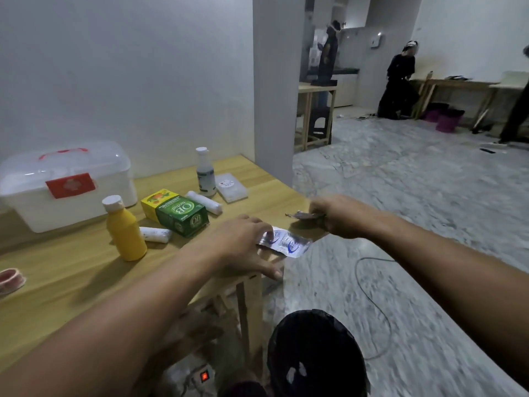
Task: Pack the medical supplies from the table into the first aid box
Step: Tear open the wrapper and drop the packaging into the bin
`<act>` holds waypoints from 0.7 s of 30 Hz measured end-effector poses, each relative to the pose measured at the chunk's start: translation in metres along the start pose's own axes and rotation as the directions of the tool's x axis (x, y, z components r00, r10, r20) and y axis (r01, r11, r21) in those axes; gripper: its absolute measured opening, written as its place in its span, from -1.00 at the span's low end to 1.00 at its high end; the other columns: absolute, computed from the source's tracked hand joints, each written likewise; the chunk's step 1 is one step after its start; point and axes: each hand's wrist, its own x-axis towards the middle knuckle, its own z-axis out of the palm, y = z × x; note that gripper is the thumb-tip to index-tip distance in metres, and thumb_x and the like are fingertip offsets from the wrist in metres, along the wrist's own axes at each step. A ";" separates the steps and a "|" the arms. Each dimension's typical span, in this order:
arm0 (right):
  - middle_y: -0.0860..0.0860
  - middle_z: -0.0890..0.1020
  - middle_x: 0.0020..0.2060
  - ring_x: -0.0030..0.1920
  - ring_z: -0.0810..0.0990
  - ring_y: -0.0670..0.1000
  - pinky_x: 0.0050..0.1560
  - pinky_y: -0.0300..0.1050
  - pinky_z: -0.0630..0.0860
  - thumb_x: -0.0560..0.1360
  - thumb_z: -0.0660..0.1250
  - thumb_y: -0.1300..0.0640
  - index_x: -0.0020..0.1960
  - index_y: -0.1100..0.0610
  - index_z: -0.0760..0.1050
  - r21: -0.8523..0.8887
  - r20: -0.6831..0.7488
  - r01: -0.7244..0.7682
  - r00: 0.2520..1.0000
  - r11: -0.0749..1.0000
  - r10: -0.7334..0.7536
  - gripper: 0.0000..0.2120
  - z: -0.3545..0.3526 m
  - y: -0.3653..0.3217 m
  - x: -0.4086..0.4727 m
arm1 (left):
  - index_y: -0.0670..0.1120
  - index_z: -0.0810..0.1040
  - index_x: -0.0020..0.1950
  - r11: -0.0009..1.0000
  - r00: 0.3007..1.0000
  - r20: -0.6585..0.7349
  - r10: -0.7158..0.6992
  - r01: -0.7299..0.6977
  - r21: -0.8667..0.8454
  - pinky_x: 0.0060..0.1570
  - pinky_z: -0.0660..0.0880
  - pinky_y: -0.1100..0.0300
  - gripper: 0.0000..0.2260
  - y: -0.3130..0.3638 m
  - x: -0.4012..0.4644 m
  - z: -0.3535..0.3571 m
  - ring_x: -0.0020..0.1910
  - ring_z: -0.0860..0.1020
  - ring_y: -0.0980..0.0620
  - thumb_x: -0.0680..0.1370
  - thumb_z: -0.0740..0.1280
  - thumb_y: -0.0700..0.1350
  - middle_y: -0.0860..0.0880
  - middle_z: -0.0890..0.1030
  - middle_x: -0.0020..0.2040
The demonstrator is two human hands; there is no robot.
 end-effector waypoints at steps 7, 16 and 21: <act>0.05 0.55 -0.30 -0.20 0.56 0.19 -0.21 -0.02 0.51 0.47 0.38 0.05 -0.29 0.03 0.46 0.109 -0.065 -0.105 0.992 0.989 0.112 -0.81 -0.002 0.031 -0.049 | 0.01 0.67 0.09 0.989 0.940 -0.331 0.083 -0.119 -0.089 -0.09 0.43 0.16 -0.79 0.048 0.004 0.018 0.03 0.51 -0.02 0.51 0.37 0.02 -0.01 0.62 -0.01; 0.14 0.66 -0.27 -0.19 0.61 0.14 -0.15 -0.02 0.57 0.33 0.48 0.15 -0.21 0.21 0.61 0.236 0.097 -0.413 0.911 0.880 0.401 -0.87 0.027 0.066 -0.108 | -0.15 0.55 -0.07 0.977 0.936 -0.280 0.215 -0.207 0.060 -0.22 0.54 -0.02 -0.88 0.119 0.015 0.069 -0.23 0.58 -0.17 0.53 0.28 -0.12 -0.12 0.63 -0.19; 0.07 0.37 -0.52 -0.44 0.38 0.06 -0.50 -0.17 0.24 0.33 0.36 0.27 -0.51 0.13 0.28 0.242 0.212 -0.555 0.831 0.796 0.515 -0.66 0.085 0.064 -0.115 | -0.16 0.58 -0.11 0.986 0.989 -0.113 -0.098 0.080 -0.149 -0.12 0.60 -0.03 -0.87 0.124 0.028 0.123 -0.18 0.59 -0.12 0.51 0.31 -0.12 -0.12 0.60 -0.16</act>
